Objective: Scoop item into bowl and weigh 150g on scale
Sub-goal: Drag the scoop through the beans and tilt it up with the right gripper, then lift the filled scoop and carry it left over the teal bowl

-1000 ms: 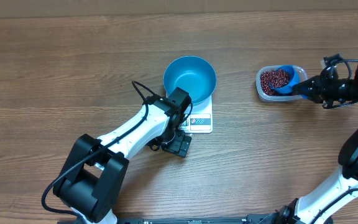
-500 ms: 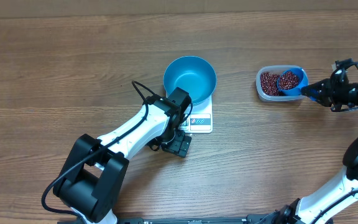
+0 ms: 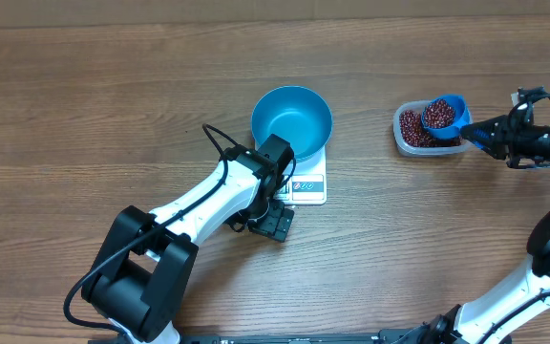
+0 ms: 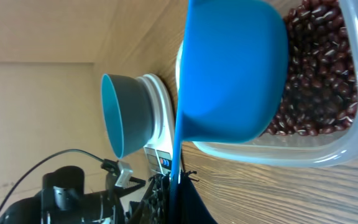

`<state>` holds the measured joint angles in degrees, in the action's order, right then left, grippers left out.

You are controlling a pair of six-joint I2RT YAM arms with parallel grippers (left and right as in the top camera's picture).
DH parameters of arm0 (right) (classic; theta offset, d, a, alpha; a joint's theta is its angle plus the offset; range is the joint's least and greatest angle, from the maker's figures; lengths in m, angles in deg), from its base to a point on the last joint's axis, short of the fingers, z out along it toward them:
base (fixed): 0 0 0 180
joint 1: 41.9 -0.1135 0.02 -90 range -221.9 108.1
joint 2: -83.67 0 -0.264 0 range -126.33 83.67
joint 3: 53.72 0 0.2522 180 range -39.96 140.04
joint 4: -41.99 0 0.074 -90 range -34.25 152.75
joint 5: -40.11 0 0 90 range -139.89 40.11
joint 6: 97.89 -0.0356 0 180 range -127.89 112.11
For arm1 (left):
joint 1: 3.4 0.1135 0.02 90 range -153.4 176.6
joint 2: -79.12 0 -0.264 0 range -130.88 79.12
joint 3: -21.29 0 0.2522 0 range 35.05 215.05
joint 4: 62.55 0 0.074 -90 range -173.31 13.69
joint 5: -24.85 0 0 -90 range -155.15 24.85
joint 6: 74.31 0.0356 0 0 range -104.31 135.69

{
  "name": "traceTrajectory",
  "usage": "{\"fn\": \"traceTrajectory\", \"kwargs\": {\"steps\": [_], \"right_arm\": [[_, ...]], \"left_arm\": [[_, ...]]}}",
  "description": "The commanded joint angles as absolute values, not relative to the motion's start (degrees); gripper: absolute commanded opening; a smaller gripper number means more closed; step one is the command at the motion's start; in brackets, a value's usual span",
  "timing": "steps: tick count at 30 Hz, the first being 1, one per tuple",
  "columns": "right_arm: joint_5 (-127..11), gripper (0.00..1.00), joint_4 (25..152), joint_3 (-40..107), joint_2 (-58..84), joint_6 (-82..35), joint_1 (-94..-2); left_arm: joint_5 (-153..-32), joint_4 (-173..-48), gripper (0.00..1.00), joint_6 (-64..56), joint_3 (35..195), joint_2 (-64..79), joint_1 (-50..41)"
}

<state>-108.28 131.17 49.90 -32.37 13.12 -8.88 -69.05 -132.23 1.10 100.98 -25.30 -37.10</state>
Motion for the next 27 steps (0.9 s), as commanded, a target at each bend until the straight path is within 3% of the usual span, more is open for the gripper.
{"fn": "traceTrajectory", "kwargs": {"steps": [1, 11, 27], "right_arm": [[-116.11, 0.04, 132.44, 50.10, -32.51, 15.66, -6.85], [-131.93, 0.04, 140.00, 50.10, -32.51, 27.11, -2.61], [-139.84, 0.04, 141.01, 50.14, -32.42, 27.50, -4.58]], "left_arm": [[-69.03, -132.42, 1.00, 2.02, 101.55, -25.67, -37.12], [-69.05, -132.40, 1.00, 2.00, 101.55, -25.67, -37.12], [-69.01, -132.40, 1.00, 2.02, 101.55, -25.67, -37.12]]}}
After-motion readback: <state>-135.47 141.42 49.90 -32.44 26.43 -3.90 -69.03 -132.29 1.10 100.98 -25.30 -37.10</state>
